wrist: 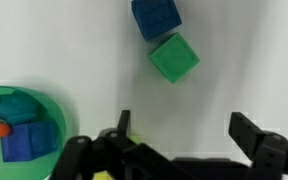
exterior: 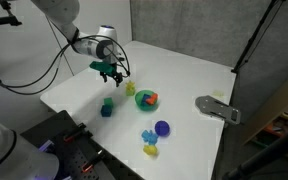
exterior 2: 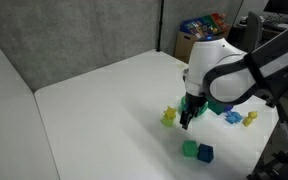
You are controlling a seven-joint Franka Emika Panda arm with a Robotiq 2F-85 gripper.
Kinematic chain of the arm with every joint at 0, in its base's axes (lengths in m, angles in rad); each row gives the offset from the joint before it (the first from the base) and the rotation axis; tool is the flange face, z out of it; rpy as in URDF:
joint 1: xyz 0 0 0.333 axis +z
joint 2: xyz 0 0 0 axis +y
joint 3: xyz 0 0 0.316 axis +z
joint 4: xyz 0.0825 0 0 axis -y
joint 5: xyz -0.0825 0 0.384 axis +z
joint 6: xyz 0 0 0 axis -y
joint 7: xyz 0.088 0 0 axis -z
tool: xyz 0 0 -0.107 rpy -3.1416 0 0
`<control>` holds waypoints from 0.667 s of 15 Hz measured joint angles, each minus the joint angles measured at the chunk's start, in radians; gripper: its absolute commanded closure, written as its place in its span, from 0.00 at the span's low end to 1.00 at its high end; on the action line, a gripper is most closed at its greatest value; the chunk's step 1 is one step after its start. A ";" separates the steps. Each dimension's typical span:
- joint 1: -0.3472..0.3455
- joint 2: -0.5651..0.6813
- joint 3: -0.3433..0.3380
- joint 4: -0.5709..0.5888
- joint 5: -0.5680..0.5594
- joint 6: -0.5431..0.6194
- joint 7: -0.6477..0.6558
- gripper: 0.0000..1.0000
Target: Take the blue block out of bowl
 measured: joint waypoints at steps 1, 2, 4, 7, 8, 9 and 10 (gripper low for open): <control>-0.004 -0.022 -0.003 -0.004 0.000 0.000 0.002 0.00; -0.007 -0.047 -0.008 -0.009 0.000 0.000 0.006 0.00; -0.012 -0.098 -0.023 -0.022 -0.001 0.000 0.022 0.00; -0.028 -0.177 -0.060 -0.051 -0.010 -0.002 0.046 0.00; -0.038 -0.204 -0.071 -0.063 -0.015 -0.003 0.054 0.00; -0.049 -0.230 -0.080 -0.076 -0.016 -0.005 0.056 0.00; -0.063 -0.260 -0.085 -0.090 -0.016 -0.011 0.056 0.00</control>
